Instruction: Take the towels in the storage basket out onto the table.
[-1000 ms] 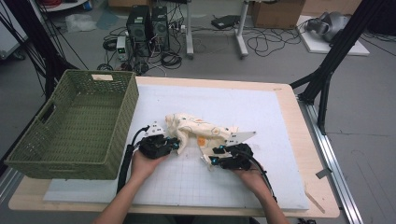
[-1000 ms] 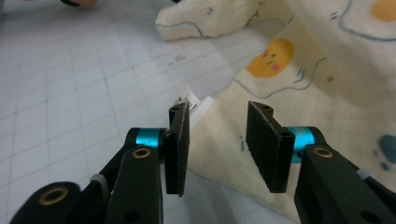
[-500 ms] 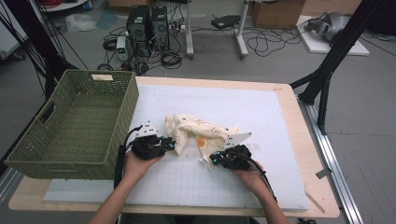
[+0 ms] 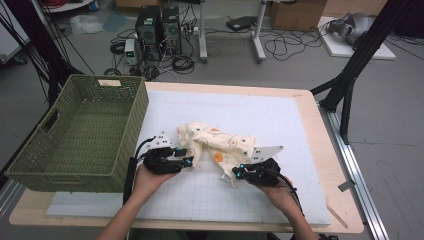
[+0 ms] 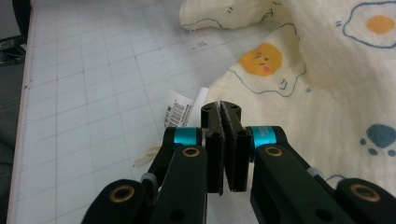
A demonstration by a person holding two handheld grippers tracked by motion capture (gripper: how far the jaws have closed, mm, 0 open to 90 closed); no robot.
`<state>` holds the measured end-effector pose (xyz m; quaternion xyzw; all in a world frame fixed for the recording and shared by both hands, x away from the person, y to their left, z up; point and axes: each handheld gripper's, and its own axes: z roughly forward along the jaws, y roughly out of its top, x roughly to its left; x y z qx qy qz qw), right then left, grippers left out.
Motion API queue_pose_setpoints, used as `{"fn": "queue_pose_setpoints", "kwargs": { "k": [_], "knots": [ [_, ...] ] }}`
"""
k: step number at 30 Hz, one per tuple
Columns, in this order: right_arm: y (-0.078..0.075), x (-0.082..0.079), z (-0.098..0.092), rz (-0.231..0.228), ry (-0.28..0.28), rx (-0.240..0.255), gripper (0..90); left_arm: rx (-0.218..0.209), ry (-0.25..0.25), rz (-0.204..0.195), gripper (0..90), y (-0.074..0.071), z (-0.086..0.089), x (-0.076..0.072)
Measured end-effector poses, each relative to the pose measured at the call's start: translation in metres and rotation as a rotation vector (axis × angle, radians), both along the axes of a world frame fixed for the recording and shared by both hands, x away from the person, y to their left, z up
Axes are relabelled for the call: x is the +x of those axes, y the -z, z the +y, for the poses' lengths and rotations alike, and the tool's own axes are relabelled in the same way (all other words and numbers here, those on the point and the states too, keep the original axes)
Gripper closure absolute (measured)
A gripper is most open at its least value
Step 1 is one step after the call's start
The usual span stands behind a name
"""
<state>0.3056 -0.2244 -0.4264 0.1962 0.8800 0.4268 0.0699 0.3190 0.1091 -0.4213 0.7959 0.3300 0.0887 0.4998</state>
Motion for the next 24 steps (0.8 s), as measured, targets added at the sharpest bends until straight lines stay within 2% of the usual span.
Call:
{"fn": "queue_pose_setpoints", "kwargs": {
  "k": [2,3,7,10,13,15,17,21,24],
  "knots": [
    [0.001,0.001,-0.001,0.006,0.001,0.001,88.5,0.021,-0.017,0.009,49.0,0.003,-0.006,0.002],
    [0.002,0.001,0.0,0.006,0.001,-0.002,88.5,0.014,-0.025,0.021,48.5,0.005,-0.009,0.003],
    [0.004,0.003,0.003,0.002,-0.004,-0.01,88.4,0.085,-0.074,0.012,49.2,0.013,-0.019,0.008],
    [0.005,0.004,0.002,0.009,0.004,-0.01,88.4,0.148,-0.113,0.007,54.8,0.019,-0.024,0.012],
    [0.007,0.006,0.002,0.007,0.001,-0.013,88.3,0.191,-0.135,0.001,65.3,0.025,-0.027,0.015],
    [0.008,0.007,0.003,0.009,0.001,-0.015,88.3,0.195,-0.132,-0.002,77.3,0.027,-0.026,0.017],
    [0.009,0.008,0.003,0.018,-0.003,-0.019,88.4,0.185,-0.125,-0.003,85.5,0.027,-0.025,0.017],
    [0.009,0.008,0.004,0.018,-0.009,-0.02,88.4,0.175,-0.099,-0.017,88.0,0.021,-0.018,0.015],
    [0.006,0.006,0.001,0.008,-0.006,-0.002,88.4,0.156,-0.1,-0.039,88.3,0.012,-0.008,0.011]
  ]
}}
